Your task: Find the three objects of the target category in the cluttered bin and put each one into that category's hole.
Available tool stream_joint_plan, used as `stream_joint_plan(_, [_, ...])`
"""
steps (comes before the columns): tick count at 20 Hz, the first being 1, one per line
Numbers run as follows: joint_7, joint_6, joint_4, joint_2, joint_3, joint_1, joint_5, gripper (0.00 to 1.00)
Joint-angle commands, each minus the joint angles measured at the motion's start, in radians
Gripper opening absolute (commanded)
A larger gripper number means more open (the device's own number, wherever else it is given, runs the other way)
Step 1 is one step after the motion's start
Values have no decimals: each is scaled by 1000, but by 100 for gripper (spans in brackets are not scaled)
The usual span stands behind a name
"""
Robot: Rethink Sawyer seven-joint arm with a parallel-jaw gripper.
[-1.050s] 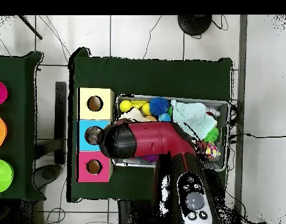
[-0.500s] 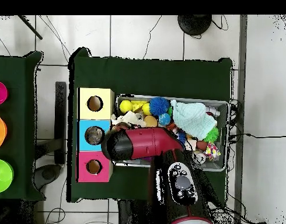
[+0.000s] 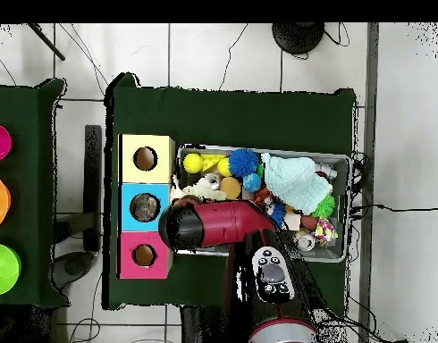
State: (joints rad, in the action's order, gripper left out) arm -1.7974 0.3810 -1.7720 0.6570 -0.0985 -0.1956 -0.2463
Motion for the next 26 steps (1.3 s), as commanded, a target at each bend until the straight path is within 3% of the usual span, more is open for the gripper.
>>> stream_joint_plan(1, [-106,-62,17,-80,8,-32,-26,0])
stream_joint_plan(10, [-49,-315,-32,-267,-16,-170,-170,0])
stream_joint_plan(14, [2,-328,-8,-322,-66,-252,-230,0])
stream_joint_plan(18, [52,-265,-8,-288,-91,-317,-268,0])
stream_joint_plan(26, [195,-29,-41,-92,-185,-469,-287,0])
